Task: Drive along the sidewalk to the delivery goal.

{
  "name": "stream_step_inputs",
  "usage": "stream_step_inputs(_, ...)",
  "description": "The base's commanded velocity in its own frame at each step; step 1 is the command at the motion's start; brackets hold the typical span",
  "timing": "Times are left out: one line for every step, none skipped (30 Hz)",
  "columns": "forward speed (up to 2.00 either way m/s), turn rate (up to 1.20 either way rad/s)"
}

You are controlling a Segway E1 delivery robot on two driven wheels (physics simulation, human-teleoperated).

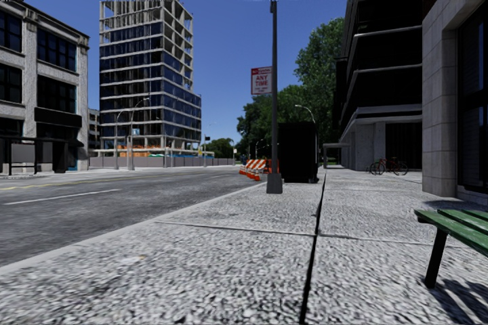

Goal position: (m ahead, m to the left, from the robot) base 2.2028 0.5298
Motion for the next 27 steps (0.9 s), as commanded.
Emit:
stream_step_inputs(1.78,-1.15)
stream_step_inputs(1.78,-1.11)
stream_step_inputs(1.78,-1.11)
stream_step_inputs(1.78,-0.37)
stream_step_inputs(1.78,-0.04)
stream_step_inputs(1.78,-0.03)
stream_step_inputs(1.78,-0.03)
stream_step_inputs(1.77,-0.02)
stream_step_inputs(1.77,0.0)
stream_step_inputs(1.77,0.0)
stream_step_inputs(1.77,0.0)
stream_step_inputs(1.77,0.0)
stream_step_inputs(1.77,0.0)
stream_step_inputs(1.77,0.0)
stream_step_inputs(1.77,0.0)
stream_step_inputs(1.77,0.0)
stream_step_inputs(1.77,0.0)
stream_step_inputs(1.77,0.0)
stream_step_inputs(1.77,0.21)
stream_step_inputs(1.77,0.75)
stream_step_inputs(1.77,1.03)
stream_step_inputs(1.77,1.2)
stream_step_inputs(1.77,1.16)
stream_step_inputs(1.77,0.3)
stream_step_inputs(1.77,0.0)
stream_step_inputs(1.77,0.0)
stream_step_inputs(1.77,0.0)
